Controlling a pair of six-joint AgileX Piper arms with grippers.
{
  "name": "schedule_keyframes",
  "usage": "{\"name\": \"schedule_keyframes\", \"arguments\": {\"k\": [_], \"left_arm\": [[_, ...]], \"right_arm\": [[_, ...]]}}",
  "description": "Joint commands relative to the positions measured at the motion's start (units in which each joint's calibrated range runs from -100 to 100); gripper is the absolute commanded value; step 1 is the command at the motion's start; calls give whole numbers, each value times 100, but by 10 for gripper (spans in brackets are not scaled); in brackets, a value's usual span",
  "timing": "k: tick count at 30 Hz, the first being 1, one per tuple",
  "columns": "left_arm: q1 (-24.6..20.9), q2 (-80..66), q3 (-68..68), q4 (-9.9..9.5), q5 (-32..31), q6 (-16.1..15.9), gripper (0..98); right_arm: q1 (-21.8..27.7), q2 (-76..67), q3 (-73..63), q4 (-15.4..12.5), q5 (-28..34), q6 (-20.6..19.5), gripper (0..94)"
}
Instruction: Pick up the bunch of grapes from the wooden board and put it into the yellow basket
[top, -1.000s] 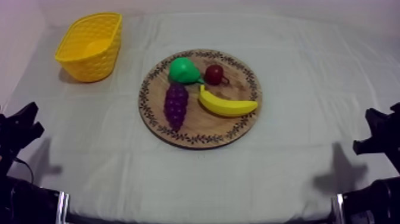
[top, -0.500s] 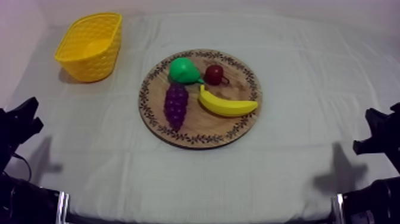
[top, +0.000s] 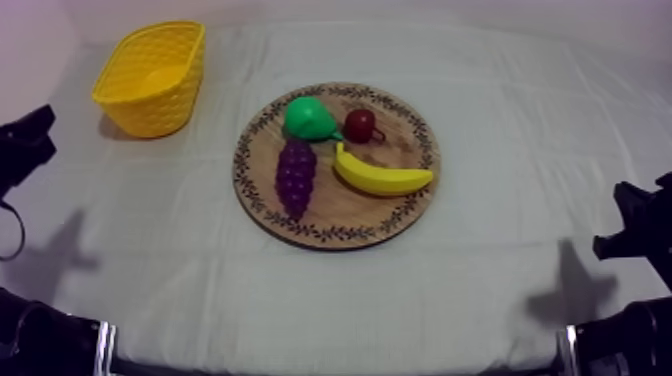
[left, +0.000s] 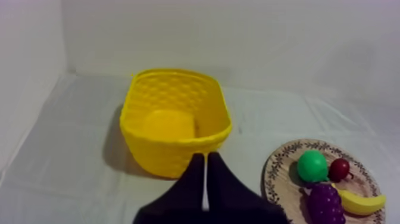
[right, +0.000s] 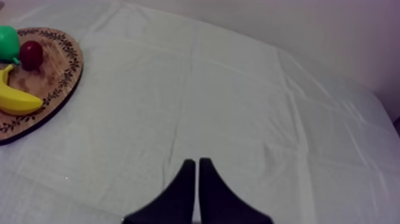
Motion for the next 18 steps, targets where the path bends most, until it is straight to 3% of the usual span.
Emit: {"name": "schedule_keyframes", "arguments": {"k": [1, 8, 18], "left_arm": [[7, 476, -587, -5, -7, -18, 0], [138, 1493, -1950, -5, 126, -223, 0], [778, 3090, -4206, -64, 1347, -699, 0]], "right_arm": [[0, 0, -4, -2, 0, 1, 3], [0, 0, -4, -2, 0, 1, 3], [0, 0, -4, -2, 0, 1, 3]]}}
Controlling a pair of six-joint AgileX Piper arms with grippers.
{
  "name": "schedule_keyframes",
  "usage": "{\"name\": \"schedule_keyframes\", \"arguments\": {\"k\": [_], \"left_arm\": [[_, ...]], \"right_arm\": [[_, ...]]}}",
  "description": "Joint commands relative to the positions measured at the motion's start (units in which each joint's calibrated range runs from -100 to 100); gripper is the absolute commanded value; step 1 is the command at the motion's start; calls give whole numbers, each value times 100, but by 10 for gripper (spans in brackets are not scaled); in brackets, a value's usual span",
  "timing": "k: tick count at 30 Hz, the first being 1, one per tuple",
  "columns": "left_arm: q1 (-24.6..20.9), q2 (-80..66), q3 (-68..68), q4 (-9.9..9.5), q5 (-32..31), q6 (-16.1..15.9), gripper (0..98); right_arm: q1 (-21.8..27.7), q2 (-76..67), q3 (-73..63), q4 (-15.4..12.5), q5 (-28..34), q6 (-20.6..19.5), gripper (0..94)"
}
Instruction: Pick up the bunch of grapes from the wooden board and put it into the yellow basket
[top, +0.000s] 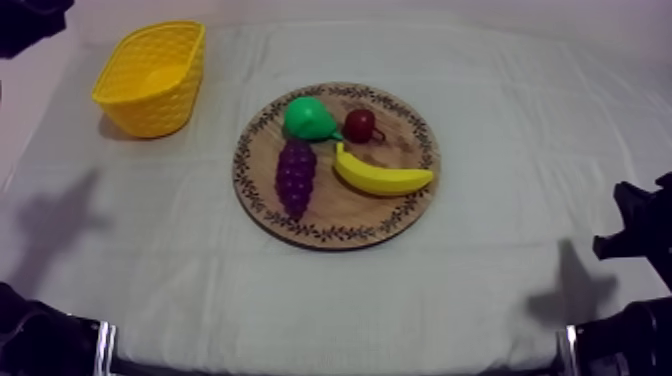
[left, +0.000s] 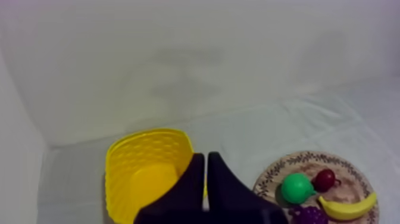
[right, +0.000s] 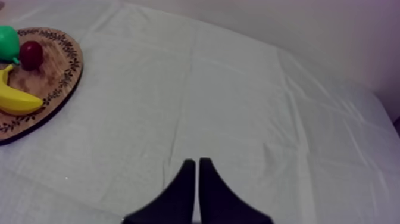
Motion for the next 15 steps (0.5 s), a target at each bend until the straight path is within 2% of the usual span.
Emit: {"name": "schedule_keyframes", "arguments": {"k": [1, 7, 15], "left_arm": [[200, 488, -859, -46, 401, -57, 0], [704, 1279, -1857, -348, 1241, -7, 0], [1215, 2295, -2903, -444, 2138, -36, 0]], "right_arm": [[0, 0, -4, -2, 0, 1, 3], [0, 0, -4, -2, 0, -1, 3], [0, 0, -4, -2, 0, 1, 3]]}}
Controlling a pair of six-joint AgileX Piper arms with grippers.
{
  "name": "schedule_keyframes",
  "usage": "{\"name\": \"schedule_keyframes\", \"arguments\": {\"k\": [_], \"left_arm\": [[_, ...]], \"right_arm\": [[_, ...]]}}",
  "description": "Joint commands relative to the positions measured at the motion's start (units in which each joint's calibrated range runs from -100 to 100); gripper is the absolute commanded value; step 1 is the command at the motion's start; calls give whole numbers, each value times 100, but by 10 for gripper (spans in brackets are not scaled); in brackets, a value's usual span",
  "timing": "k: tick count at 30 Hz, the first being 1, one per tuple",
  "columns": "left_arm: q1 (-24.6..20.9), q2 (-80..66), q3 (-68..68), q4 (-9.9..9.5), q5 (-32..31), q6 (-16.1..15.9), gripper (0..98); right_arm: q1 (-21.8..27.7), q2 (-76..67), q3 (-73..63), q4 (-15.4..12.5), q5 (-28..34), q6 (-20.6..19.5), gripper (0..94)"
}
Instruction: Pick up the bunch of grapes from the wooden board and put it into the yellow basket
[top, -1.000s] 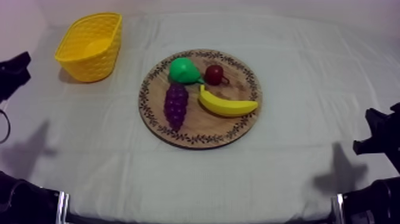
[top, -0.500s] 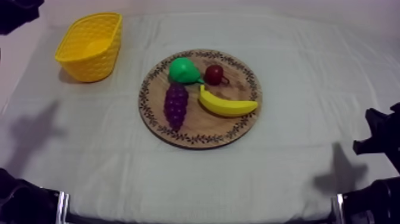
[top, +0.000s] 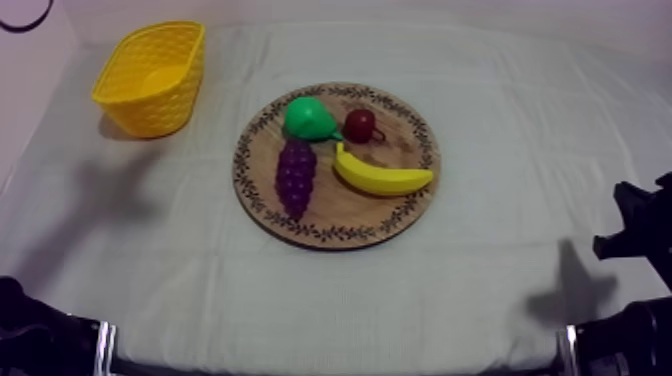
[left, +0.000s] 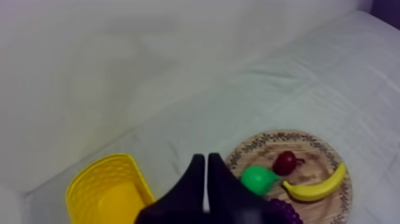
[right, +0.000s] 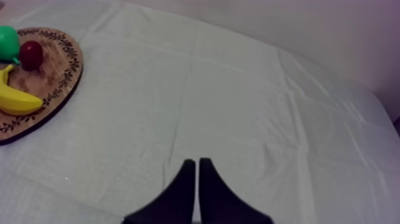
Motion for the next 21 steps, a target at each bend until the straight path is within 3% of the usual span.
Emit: {"name": "schedule_keyframes", "arguments": {"k": [1, 8, 21], "left_arm": [[151, 365, -348, -3, 253, -2, 0], [406, 1150, -828, 37, 901, 30, 0], [479, 2535, -975, 357, 1536, 152, 0]], "right_arm": [[0, 0, -4, -2, 0, 1, 3], [0, 0, -4, -2, 0, 1, 3], [0, 0, -4, -2, 0, 1, 3]]}}
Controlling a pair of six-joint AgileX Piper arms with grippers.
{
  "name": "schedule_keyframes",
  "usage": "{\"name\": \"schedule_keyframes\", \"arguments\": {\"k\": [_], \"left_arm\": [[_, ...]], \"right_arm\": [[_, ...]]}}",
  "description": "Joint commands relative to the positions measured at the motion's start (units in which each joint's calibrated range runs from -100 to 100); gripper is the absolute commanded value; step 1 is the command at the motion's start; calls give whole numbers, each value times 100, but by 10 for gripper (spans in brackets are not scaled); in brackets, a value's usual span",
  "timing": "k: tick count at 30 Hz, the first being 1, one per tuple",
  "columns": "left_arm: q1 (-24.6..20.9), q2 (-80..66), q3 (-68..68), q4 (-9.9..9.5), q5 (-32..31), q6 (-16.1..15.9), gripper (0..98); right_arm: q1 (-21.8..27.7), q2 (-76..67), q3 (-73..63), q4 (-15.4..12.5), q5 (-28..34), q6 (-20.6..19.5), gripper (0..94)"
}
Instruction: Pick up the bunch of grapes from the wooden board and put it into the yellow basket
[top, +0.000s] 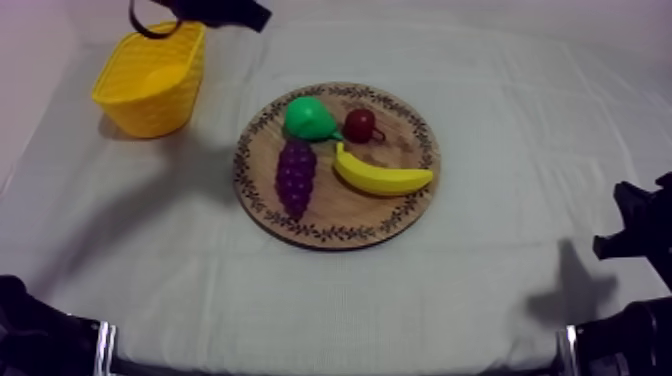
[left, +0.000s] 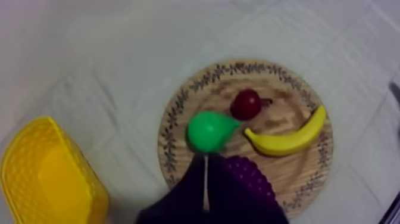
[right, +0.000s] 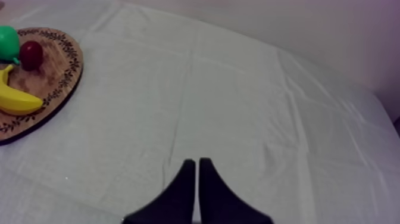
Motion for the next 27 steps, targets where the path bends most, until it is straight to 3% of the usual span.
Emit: {"name": "schedule_keyframes", "arguments": {"k": [1, 8, 17, 23, 27], "left_arm": [[7, 252, 4, 12, 93, 91, 0], [155, 772, 23, 18, 510, 800, 0], [508, 1050, -245, 62, 1875, 2089, 0], [721, 1050, 58, 165, 2136, 2467, 0], [807, 1018, 461, 235, 1989, 2558, 0]], "right_arm": [[0, 0, -4, -2, 0, 1, 3], [0, 0, -4, -2, 0, 1, 3], [0, 0, -4, -2, 0, 1, 3], [0, 0, -4, -2, 0, 1, 3], [0, 0, -4, -2, 0, 1, 3]]}}
